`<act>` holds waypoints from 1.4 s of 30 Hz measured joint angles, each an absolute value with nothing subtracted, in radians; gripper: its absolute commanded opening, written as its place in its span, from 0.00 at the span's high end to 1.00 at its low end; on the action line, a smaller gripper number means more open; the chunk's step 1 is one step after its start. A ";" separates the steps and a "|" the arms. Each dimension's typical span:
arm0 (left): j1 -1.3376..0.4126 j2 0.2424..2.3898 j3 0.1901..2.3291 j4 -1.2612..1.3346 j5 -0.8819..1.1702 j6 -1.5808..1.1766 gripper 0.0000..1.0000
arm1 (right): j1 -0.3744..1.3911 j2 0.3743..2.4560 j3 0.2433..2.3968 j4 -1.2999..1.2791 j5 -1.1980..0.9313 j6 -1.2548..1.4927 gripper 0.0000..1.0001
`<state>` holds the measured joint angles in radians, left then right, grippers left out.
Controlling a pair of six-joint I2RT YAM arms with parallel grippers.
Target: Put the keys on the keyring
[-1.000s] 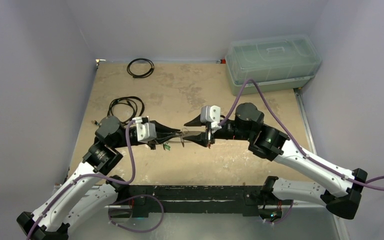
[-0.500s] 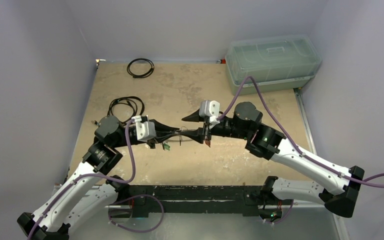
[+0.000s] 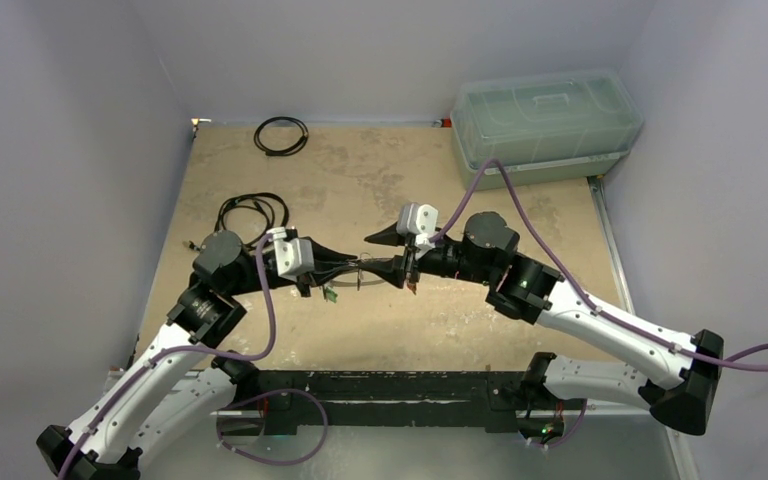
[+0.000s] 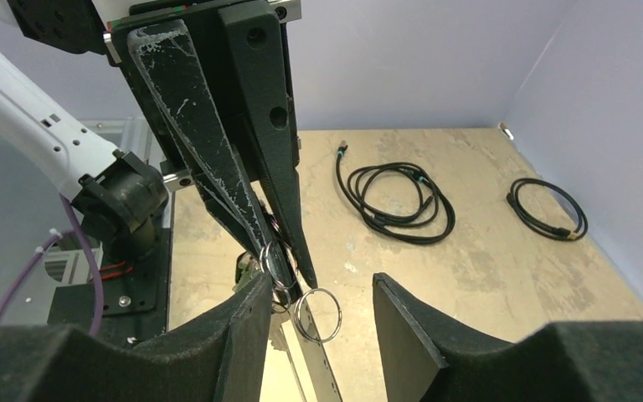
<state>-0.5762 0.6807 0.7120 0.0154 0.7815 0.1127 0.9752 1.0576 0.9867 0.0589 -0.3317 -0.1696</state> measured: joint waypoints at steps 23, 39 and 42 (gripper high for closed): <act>-0.567 0.670 0.688 0.062 0.807 0.089 1.00 | 0.961 1.046 0.930 0.094 -0.273 -0.117 0.48; -0.575 0.667 0.689 0.089 0.845 0.089 1.00 | 0.943 0.965 0.920 0.025 -0.418 -0.178 0.57; -0.576 0.669 0.689 0.089 0.845 0.089 1.00 | 0.957 0.978 0.925 0.020 -0.453 -0.181 0.57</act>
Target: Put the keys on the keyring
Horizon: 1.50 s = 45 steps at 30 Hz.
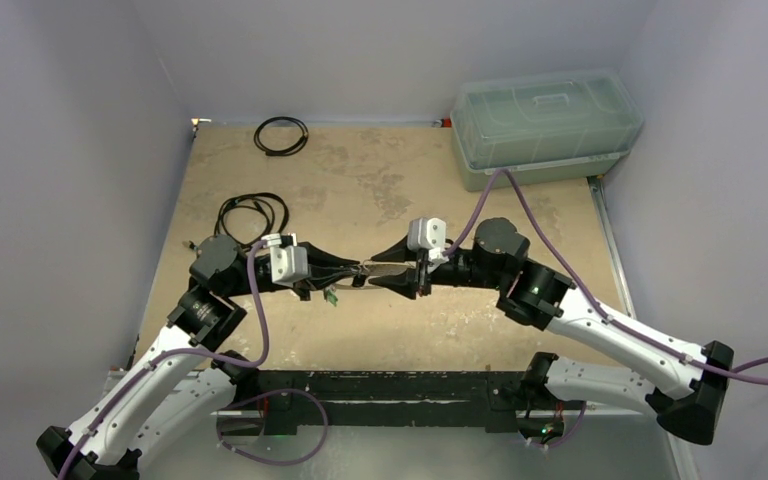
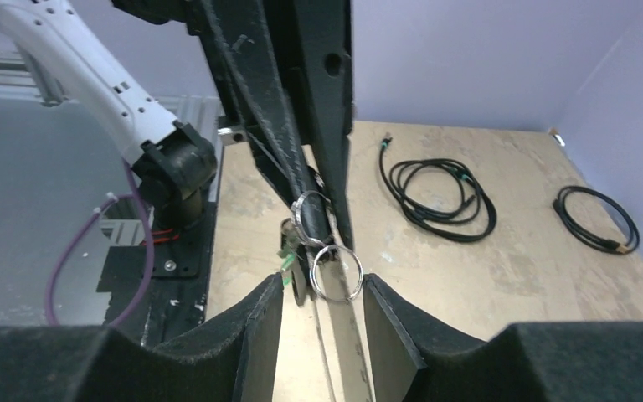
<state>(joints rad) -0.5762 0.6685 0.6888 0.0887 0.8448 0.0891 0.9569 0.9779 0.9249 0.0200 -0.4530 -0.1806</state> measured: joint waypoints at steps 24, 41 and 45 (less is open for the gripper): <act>-0.577 0.678 0.690 0.084 0.862 0.088 1.00 | 1.028 1.044 0.995 0.020 -0.437 -0.233 0.76; -0.570 0.699 0.694 0.026 0.839 0.101 0.79 | 1.027 1.088 1.021 -0.008 -0.421 -0.219 1.00; -0.570 0.693 0.694 0.012 0.807 0.125 0.66 | 1.027 1.093 1.021 0.000 -0.402 -0.127 1.00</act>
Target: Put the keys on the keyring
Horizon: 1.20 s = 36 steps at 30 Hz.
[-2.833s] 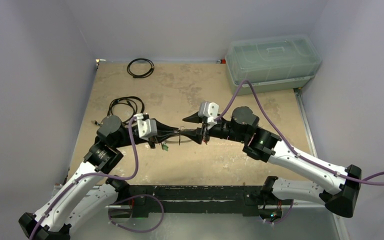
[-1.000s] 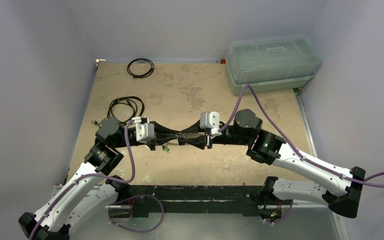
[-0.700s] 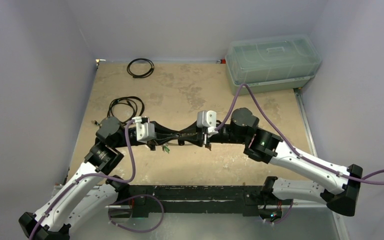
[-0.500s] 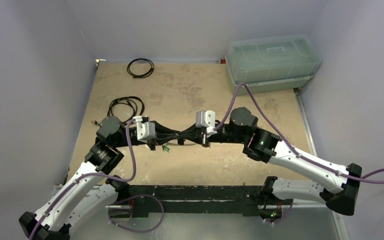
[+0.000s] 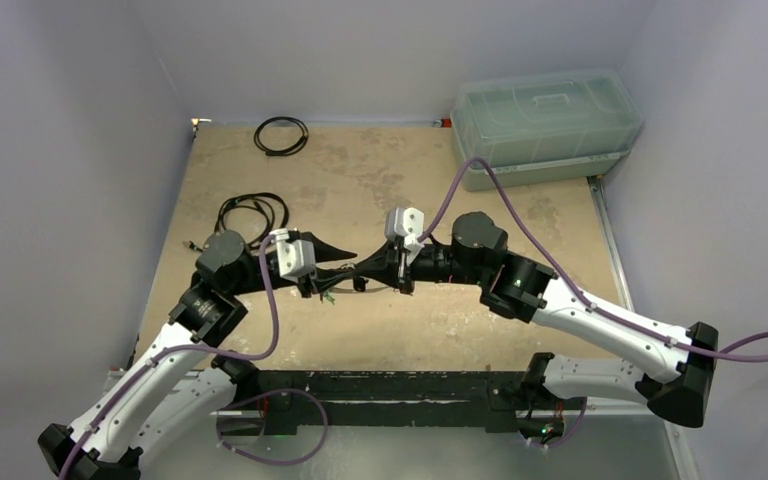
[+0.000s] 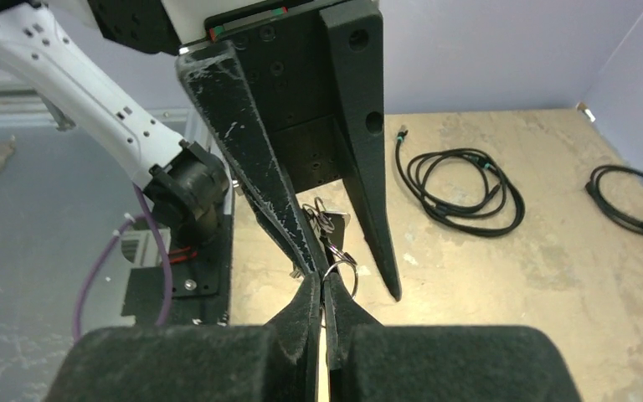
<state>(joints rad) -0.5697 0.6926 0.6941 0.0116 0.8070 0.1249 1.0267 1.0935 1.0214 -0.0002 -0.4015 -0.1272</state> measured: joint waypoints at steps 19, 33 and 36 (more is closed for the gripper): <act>-0.575 0.603 0.715 -0.007 0.709 0.187 0.42 | 0.960 1.089 0.971 0.152 -0.207 0.280 1.00; -0.576 0.630 0.762 0.086 0.618 0.017 0.38 | 0.890 1.058 0.927 0.227 -0.101 0.420 1.00; -0.576 0.664 0.760 0.137 0.587 -0.049 0.37 | 0.889 1.058 0.927 0.230 -0.087 0.434 1.00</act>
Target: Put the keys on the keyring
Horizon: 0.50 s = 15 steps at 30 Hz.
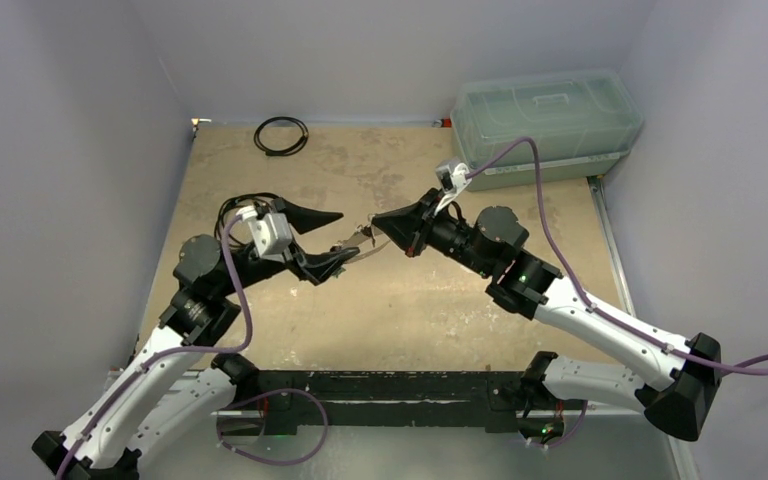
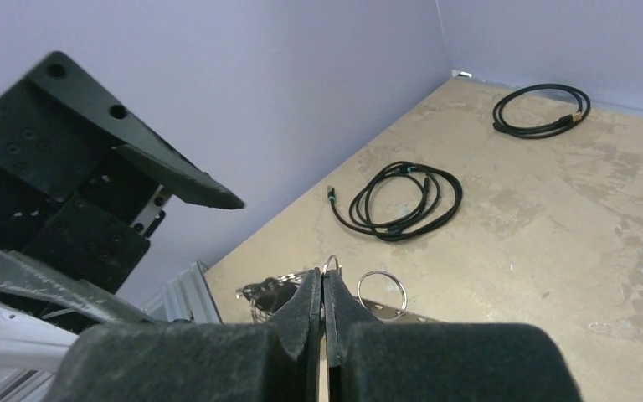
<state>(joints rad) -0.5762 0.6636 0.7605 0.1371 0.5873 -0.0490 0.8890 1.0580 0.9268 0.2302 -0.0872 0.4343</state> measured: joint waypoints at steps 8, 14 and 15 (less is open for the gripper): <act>-0.586 0.754 0.719 0.235 0.491 -0.165 0.32 | 0.889 1.061 0.927 0.249 -0.065 0.445 1.00; -0.616 0.832 0.709 0.273 0.454 -0.173 0.22 | 0.889 1.087 0.927 0.247 -0.038 0.444 1.00; -0.616 0.845 0.709 0.276 0.450 -0.173 0.21 | 0.889 1.092 0.927 0.247 -0.036 0.444 1.00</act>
<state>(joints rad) -0.6163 0.8452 0.7090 0.2764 0.4496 -0.1734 0.8890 1.0916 0.9268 0.2474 -0.0360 0.4438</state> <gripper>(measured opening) 0.756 0.005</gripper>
